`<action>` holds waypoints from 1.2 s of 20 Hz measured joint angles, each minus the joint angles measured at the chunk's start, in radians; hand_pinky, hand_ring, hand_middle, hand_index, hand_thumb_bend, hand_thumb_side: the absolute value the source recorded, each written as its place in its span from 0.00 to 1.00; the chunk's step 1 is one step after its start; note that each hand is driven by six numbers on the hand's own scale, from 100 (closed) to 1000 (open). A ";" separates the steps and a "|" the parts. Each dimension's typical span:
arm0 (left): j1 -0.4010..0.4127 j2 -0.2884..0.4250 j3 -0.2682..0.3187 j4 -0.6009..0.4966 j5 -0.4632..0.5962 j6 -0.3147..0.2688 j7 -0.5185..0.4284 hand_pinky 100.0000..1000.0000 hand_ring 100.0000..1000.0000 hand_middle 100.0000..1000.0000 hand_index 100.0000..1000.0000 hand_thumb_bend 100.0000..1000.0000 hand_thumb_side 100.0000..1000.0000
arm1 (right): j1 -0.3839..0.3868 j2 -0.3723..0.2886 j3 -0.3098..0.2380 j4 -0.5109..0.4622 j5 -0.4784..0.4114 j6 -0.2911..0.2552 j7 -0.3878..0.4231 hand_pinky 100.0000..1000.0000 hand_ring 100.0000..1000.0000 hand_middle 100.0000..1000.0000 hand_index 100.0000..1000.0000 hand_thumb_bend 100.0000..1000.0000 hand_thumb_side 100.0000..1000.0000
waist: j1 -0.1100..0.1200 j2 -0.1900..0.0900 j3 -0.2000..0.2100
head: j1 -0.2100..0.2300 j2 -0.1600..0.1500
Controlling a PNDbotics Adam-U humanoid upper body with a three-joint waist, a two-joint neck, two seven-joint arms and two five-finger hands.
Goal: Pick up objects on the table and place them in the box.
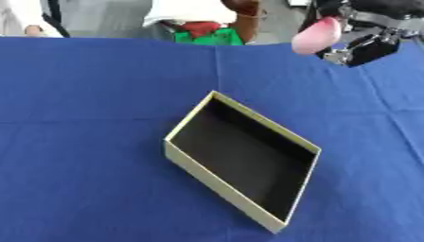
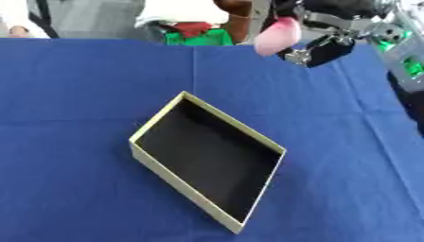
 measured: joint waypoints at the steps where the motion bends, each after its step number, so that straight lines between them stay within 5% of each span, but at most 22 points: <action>1: 0.000 0.000 0.000 0.000 0.000 0.000 0.000 0.71 0.59 0.67 0.66 0.49 0.93 | -0.003 0.006 0.013 0.000 0.000 -0.010 0.000 0.45 0.57 0.57 0.71 0.00 0.05 | 0.000 0.000 0.000 | 0.001 0.000; 24: 0.008 0.000 -0.001 0.000 0.006 0.003 -0.005 0.71 0.59 0.67 0.66 0.49 0.92 | -0.024 0.145 0.178 0.044 0.080 -0.242 -0.194 0.43 0.58 0.56 0.69 0.00 0.09 | -0.004 -0.026 -0.010 | 0.009 0.027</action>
